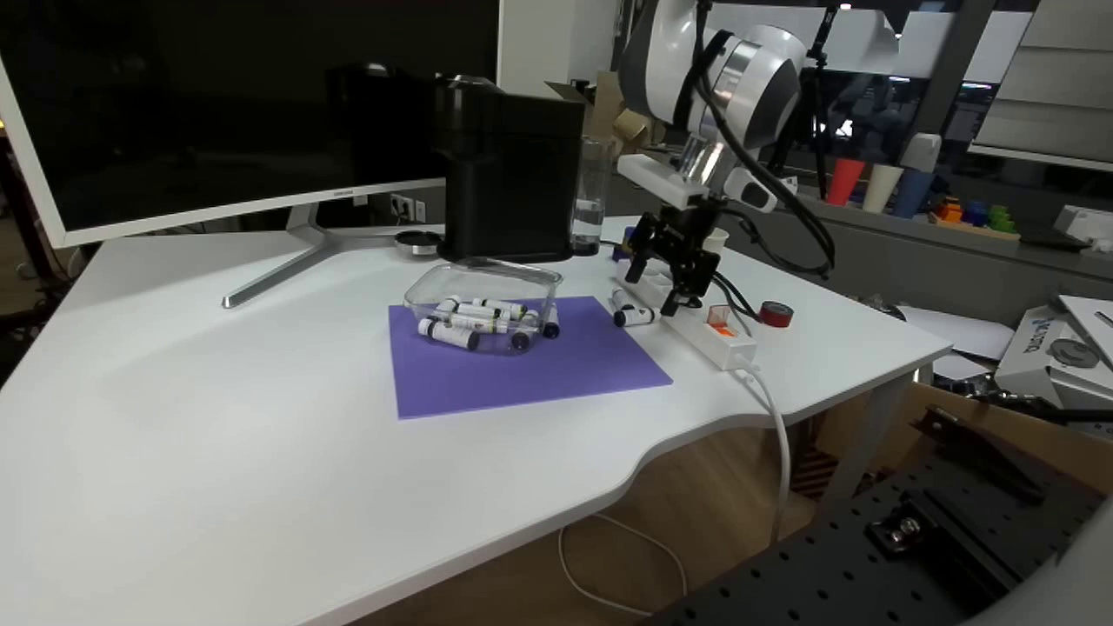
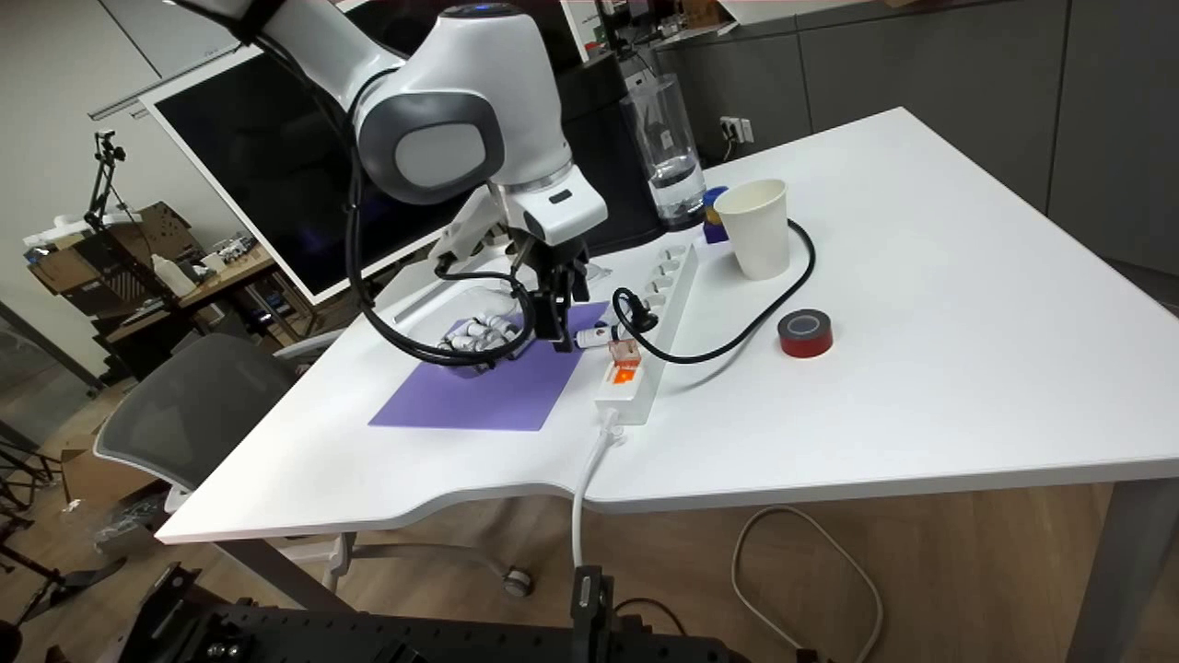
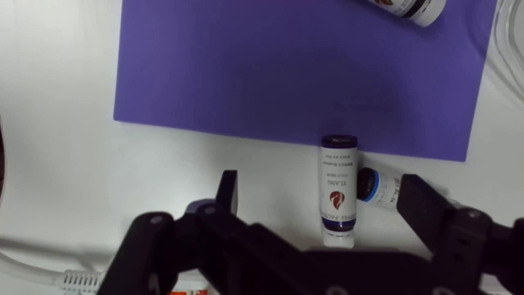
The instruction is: Put a bottle from the table into the clear container
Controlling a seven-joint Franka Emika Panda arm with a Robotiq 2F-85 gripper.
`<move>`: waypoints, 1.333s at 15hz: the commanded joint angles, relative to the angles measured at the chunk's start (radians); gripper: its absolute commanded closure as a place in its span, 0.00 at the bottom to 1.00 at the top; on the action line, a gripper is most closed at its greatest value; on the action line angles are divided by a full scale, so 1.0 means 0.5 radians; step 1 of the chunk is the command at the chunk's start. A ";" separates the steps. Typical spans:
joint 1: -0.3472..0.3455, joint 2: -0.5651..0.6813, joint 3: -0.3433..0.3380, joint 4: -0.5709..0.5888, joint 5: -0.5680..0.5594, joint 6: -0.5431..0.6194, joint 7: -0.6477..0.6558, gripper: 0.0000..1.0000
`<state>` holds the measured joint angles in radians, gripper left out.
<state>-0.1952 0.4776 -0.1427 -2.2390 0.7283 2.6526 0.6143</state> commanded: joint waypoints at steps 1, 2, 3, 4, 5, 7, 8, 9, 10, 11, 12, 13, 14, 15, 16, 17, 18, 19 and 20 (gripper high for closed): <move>-0.020 0.104 -0.022 0.151 0.000 -0.080 -0.037 0.00; -0.023 0.130 -0.023 0.183 -0.004 -0.095 -0.045 0.00; -0.023 0.158 -0.026 0.216 -0.012 -0.113 -0.050 0.00; -0.023 0.181 -0.029 0.243 -0.014 -0.133 -0.056 0.00; -0.018 0.205 -0.032 0.270 -0.022 -0.150 -0.059 0.00; -0.004 0.238 -0.036 0.309 -0.039 -0.185 -0.064 0.00; 0.004 0.250 -0.037 0.322 -0.049 -0.200 -0.068 0.00; 0.017 0.260 -0.041 0.331 -0.061 -0.204 -0.069 0.00; 0.023 0.266 -0.039 0.339 -0.067 -0.215 -0.080 0.00; 0.032 0.275 -0.043 0.346 -0.085 -0.222 -0.076 0.00; 0.031 0.283 -0.040 0.353 -0.090 -0.232 -0.075 0.00; 0.029 0.292 -0.036 0.359 -0.087 -0.244 -0.081 0.00; 0.032 0.301 -0.038 0.362 -0.090 -0.257 -0.080 0.08; 0.028 0.305 -0.033 0.366 -0.084 -0.273 -0.092 0.27; 0.033 0.310 -0.037 0.367 -0.090 -0.279 -0.093 0.33; 0.037 0.315 -0.040 0.370 -0.094 -0.284 -0.094 0.40; 0.039 0.319 -0.041 0.372 -0.098 -0.293 -0.097 0.49; 0.041 0.318 -0.043 0.370 -0.106 -0.294 -0.097 0.55; 0.044 0.314 -0.045 0.366 -0.118 -0.292 -0.095 0.63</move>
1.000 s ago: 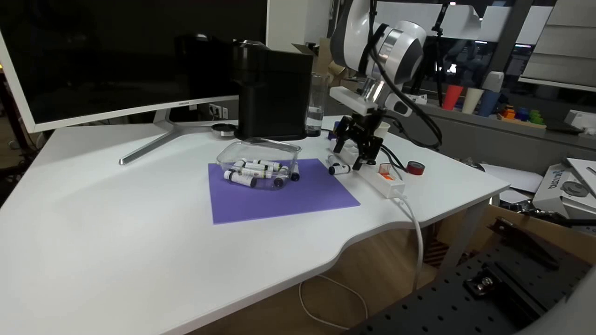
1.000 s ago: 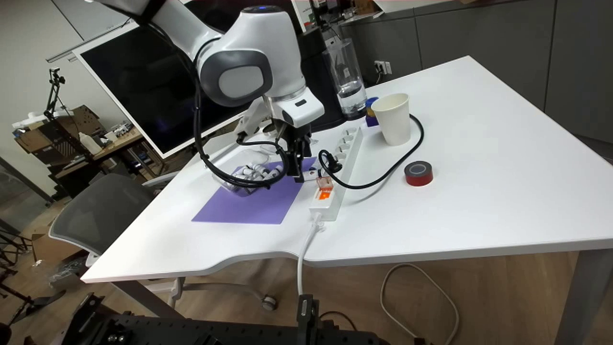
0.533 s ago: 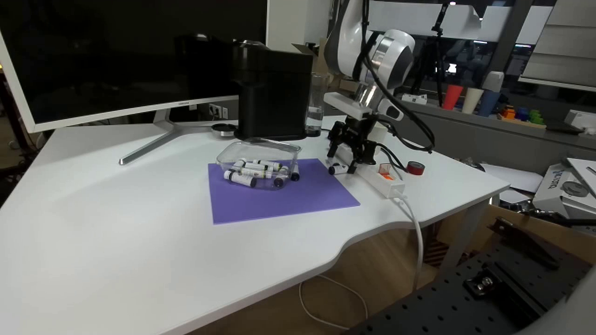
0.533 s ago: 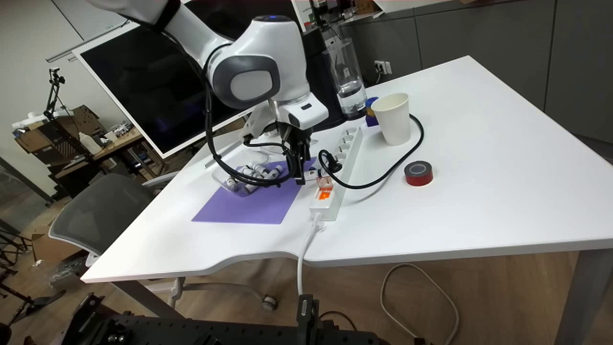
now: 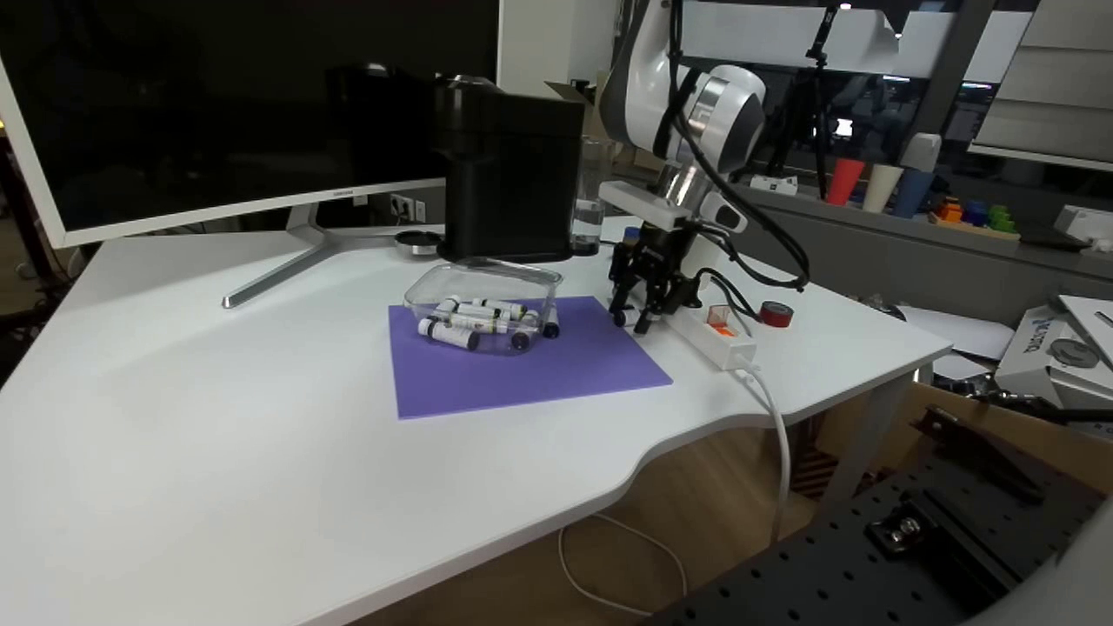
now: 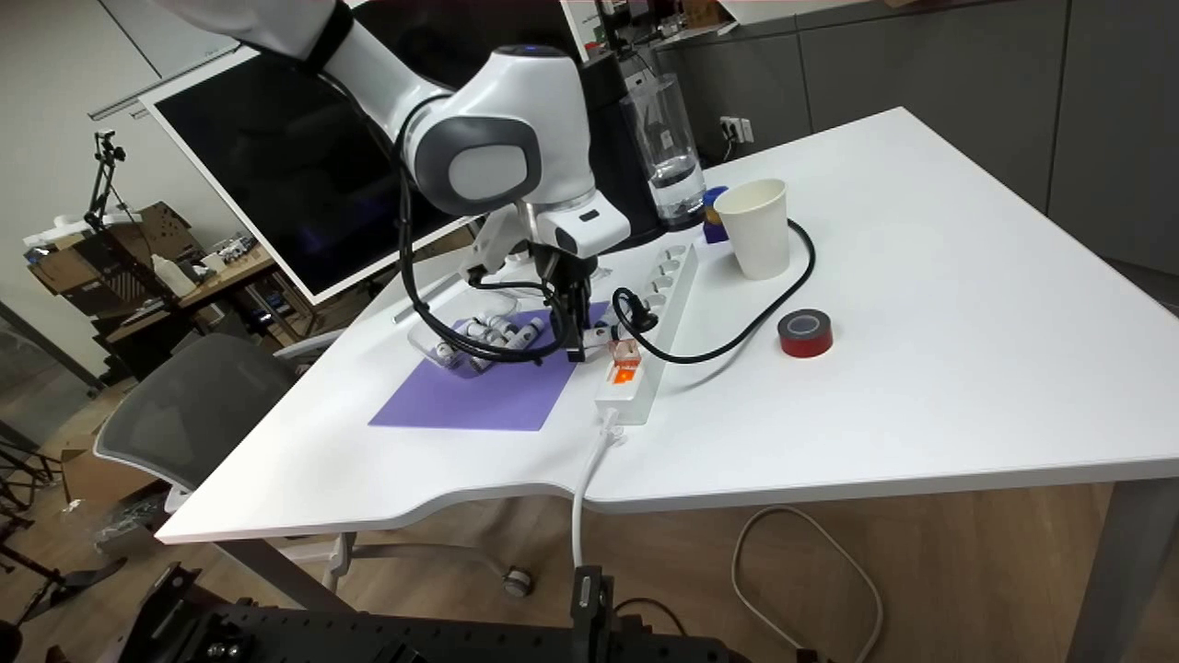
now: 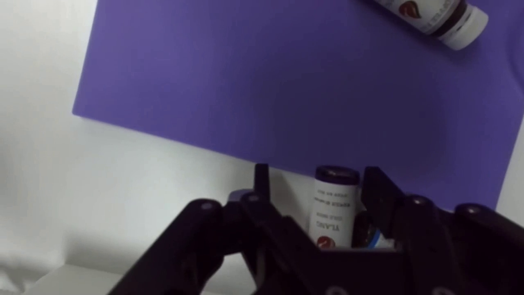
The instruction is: Put a bottle from the table into the clear container
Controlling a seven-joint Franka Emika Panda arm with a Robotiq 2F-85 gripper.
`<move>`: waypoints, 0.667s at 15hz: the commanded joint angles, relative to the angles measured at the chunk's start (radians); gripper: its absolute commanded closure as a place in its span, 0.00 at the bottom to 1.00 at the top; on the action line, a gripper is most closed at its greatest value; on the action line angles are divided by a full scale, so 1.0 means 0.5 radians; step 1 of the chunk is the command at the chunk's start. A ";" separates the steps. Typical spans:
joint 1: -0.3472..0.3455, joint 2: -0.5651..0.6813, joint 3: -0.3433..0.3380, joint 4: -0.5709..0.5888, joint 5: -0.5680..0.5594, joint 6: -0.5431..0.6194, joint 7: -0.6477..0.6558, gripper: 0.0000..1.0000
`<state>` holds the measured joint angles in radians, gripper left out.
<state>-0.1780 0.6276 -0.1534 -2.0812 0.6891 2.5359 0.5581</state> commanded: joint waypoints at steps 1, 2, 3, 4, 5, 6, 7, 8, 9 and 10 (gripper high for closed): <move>0.013 0.005 -0.026 0.043 -0.047 -0.049 0.019 0.69; 0.016 -0.002 -0.029 0.036 -0.051 -0.041 0.021 0.75; 0.021 -0.013 -0.032 0.026 -0.053 -0.030 0.019 0.83; 0.028 -0.025 -0.036 0.016 -0.061 -0.020 0.021 0.89; 0.035 -0.041 -0.037 0.003 -0.068 -0.009 0.019 0.97; 0.057 -0.079 -0.044 -0.027 -0.094 0.015 0.024 0.94; 0.083 -0.116 -0.054 -0.052 -0.123 0.038 0.035 0.93; 0.135 -0.176 -0.078 -0.096 -0.178 0.070 0.064 0.93; 0.201 -0.239 -0.110 -0.138 -0.261 0.110 0.108 0.93; 0.256 -0.293 -0.134 -0.169 -0.347 0.136 0.153 0.93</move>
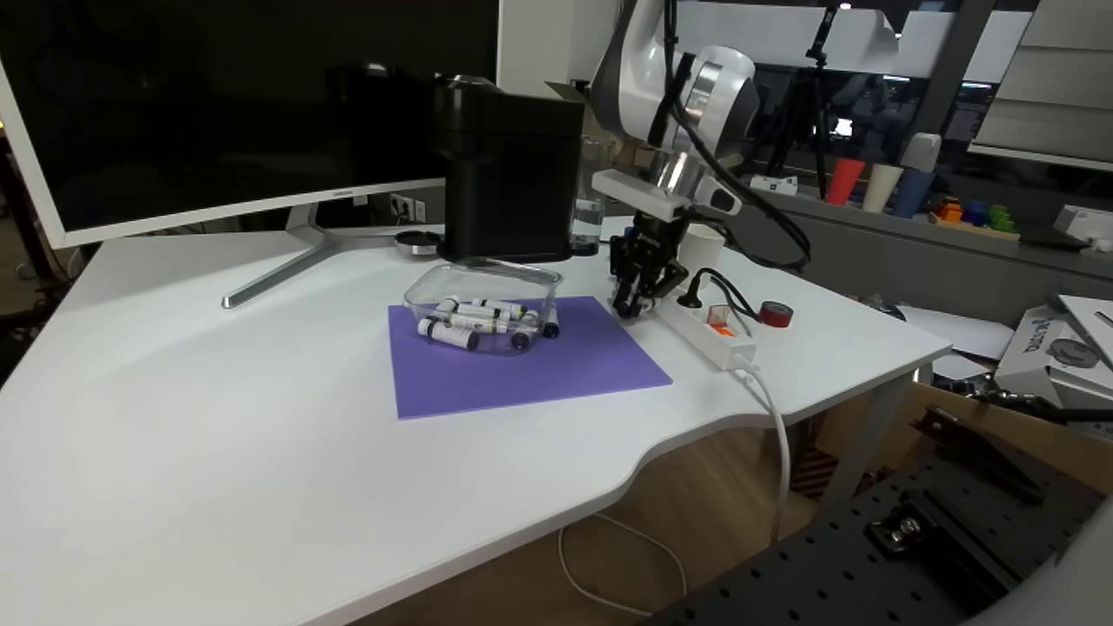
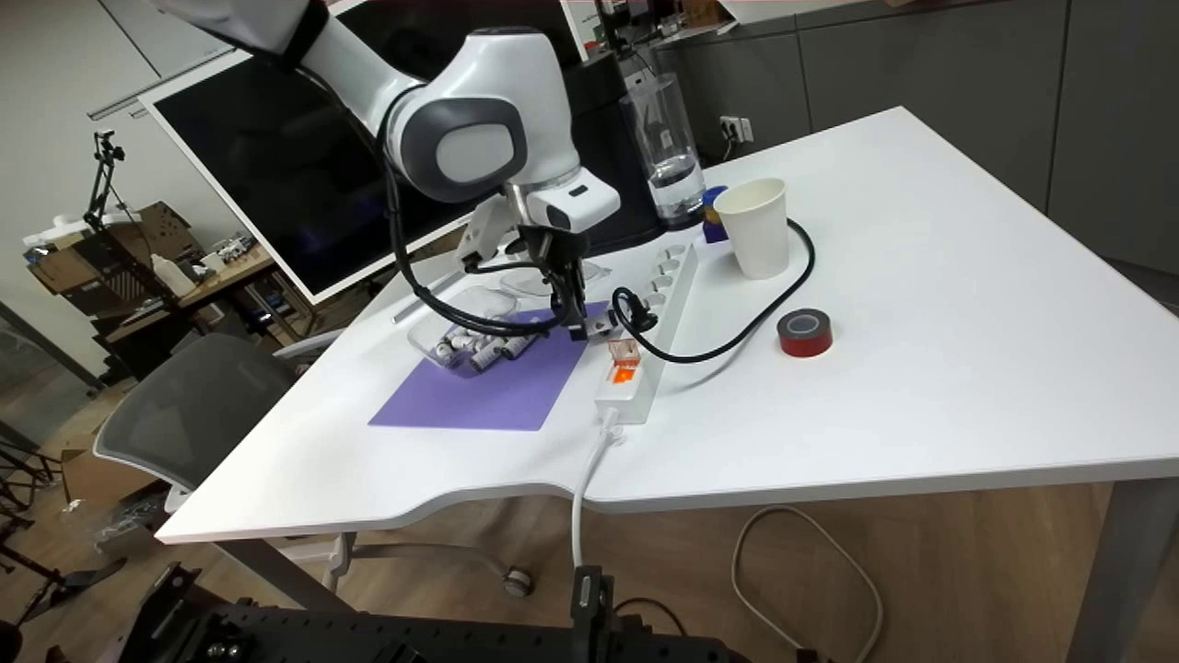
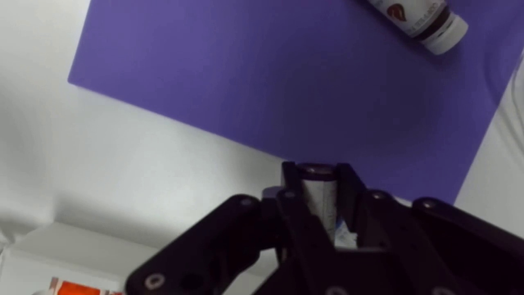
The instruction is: Put a bottle from the table into the clear container
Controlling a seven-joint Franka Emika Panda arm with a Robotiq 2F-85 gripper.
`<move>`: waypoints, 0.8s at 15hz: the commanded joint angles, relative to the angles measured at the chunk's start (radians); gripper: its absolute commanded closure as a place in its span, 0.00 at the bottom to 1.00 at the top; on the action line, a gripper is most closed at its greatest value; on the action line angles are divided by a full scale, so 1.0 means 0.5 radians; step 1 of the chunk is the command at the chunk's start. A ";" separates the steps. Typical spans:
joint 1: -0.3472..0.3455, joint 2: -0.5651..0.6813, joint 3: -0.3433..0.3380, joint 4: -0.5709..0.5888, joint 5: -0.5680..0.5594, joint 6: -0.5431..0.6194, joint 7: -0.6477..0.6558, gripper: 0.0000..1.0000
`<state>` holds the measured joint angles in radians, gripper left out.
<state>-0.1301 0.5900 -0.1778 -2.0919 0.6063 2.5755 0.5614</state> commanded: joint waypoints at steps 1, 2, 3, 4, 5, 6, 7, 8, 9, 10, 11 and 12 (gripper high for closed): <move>0.219 -0.279 -0.105 -0.178 -0.283 0.079 0.197 0.93; 0.276 -0.335 -0.120 -0.202 -0.390 0.099 0.256 0.93; 0.339 -0.381 -0.134 -0.213 -0.502 0.115 0.302 0.93; 0.383 -0.417 -0.136 -0.207 -0.605 0.109 0.338 0.93; 0.417 -0.446 -0.127 -0.192 -0.696 0.091 0.371 0.93; 0.441 -0.460 -0.107 -0.161 -0.775 0.068 0.382 0.93; 0.462 -0.472 -0.089 -0.137 -0.843 0.056 0.391 0.93; 0.475 -0.473 -0.063 -0.106 -0.893 0.039 0.375 0.93; 0.478 -0.467 -0.030 -0.072 -0.924 0.016 0.348 0.93; 0.478 -0.463 0.001 -0.047 -0.941 -0.003 0.326 0.93; 0.465 -0.449 0.047 -0.011 -0.930 -0.035 0.286 0.93; 0.452 -0.436 0.088 0.015 -0.911 -0.062 0.247 0.93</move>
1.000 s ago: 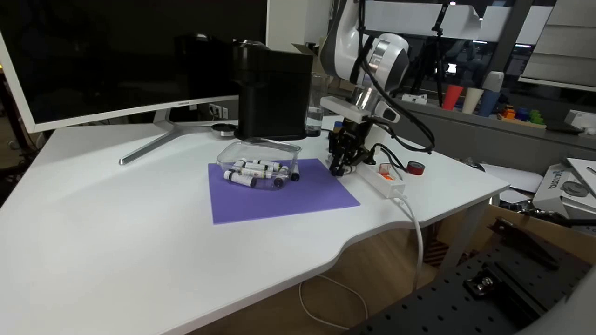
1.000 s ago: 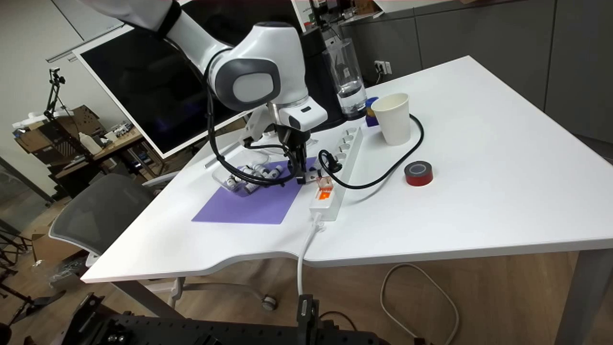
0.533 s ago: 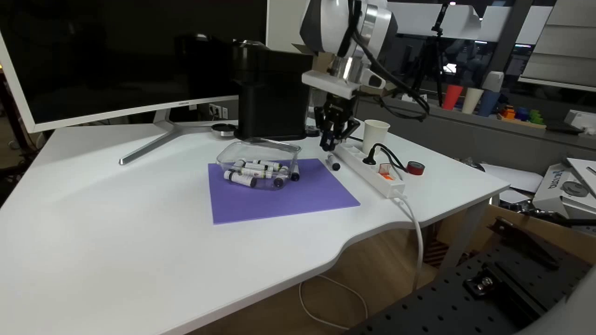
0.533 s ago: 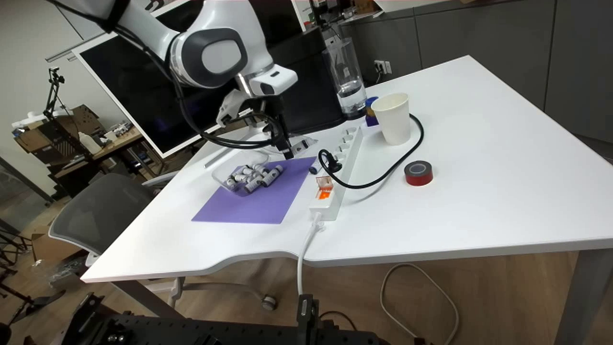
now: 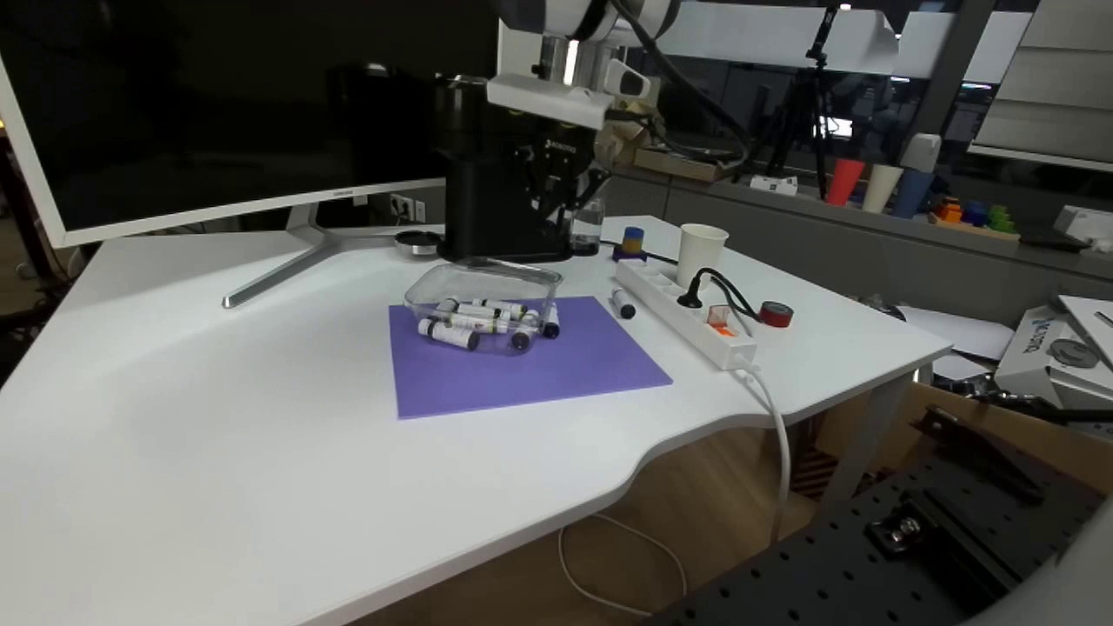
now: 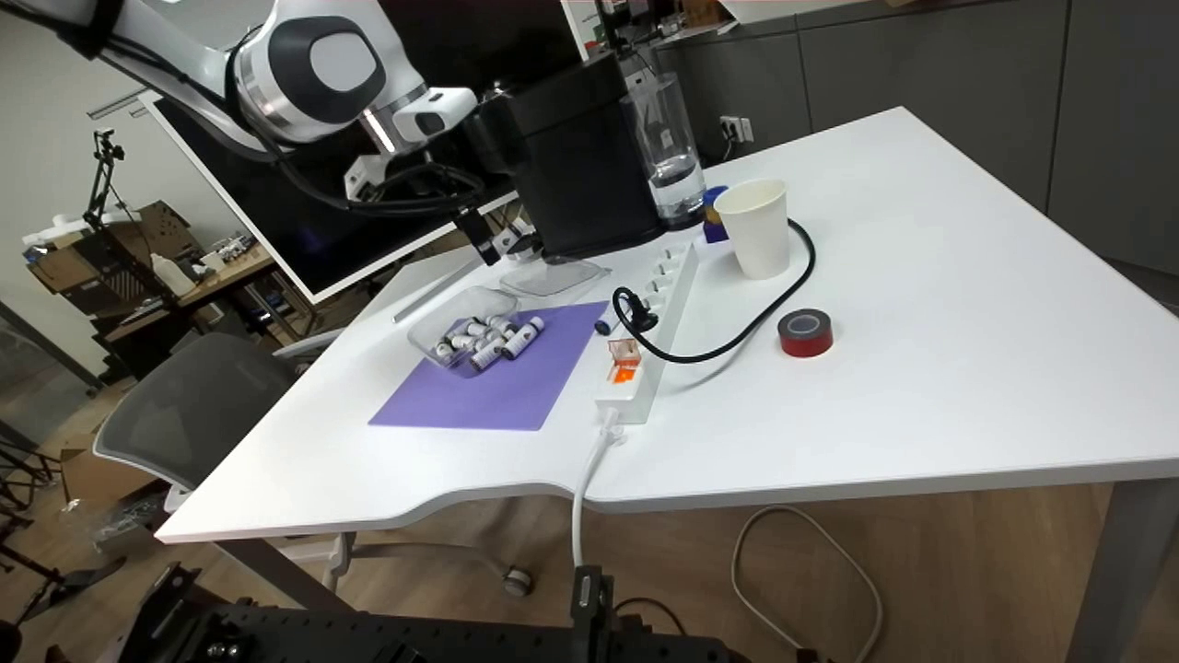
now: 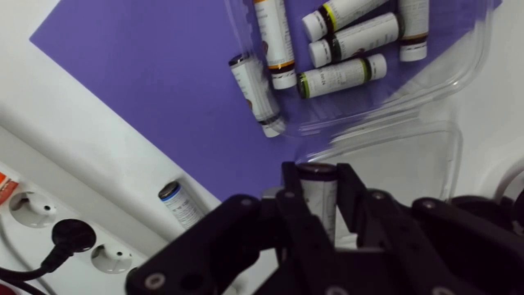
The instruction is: Put a bottle from the table into the clear container
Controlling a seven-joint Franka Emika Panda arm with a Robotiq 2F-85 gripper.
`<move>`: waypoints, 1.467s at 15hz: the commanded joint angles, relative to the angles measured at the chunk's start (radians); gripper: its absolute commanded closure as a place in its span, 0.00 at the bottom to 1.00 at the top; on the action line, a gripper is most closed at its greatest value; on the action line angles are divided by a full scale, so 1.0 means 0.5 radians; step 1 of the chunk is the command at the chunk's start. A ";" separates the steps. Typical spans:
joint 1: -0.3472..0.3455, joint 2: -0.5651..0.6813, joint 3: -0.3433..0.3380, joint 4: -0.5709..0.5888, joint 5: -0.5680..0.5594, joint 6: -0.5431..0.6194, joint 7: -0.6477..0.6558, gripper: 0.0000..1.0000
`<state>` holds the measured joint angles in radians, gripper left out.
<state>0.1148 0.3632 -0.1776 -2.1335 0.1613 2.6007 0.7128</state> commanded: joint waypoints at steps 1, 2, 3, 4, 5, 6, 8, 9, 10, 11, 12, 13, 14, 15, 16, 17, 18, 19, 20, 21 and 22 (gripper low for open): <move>-0.051 0.032 0.129 0.125 0.009 -0.145 -0.098 0.93; -0.062 0.052 0.168 0.153 0.034 -0.184 -0.143 0.93; -0.067 0.069 0.196 0.176 0.046 -0.219 -0.177 0.93; -0.075 0.090 0.223 0.199 0.067 -0.256 -0.212 0.93; -0.078 0.115 0.241 0.221 0.083 -0.284 -0.240 0.93; -0.084 0.138 0.259 0.243 0.098 -0.315 -0.269 0.93; -0.098 0.196 0.282 0.289 0.136 -0.374 -0.319 0.93; -0.108 0.231 0.292 0.313 0.158 -0.401 -0.349 0.93; -0.112 0.260 0.297 0.336 0.178 -0.431 -0.371 0.93; -0.118 0.291 0.304 0.358 0.197 -0.462 -0.400 0.93; -0.117 0.325 0.305 0.380 0.210 -0.490 -0.419 0.93; -0.121 0.353 0.311 0.399 0.223 -0.518 -0.439 0.93; -0.122 0.384 0.315 0.419 0.234 -0.544 -0.454 0.93; -0.122 0.410 0.316 0.438 0.235 -0.572 -0.462 0.93; -0.120 0.435 0.317 0.455 0.238 -0.596 -0.468 0.93; -0.118 0.455 0.314 0.471 0.240 -0.618 -0.471 0.93; -0.116 0.474 0.312 0.486 0.247 -0.636 -0.471 0.93; -0.110 0.488 0.305 0.497 0.243 -0.641 -0.460 0.48; -0.105 0.498 0.299 0.507 0.237 -0.650 -0.451 0.47; -0.099 0.502 0.292 0.510 0.228 -0.642 -0.445 0.42; -0.094 0.502 0.287 0.509 0.224 -0.633 -0.438 0.34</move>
<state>0.0691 0.6024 -0.0286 -1.9163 0.2751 2.3168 0.4844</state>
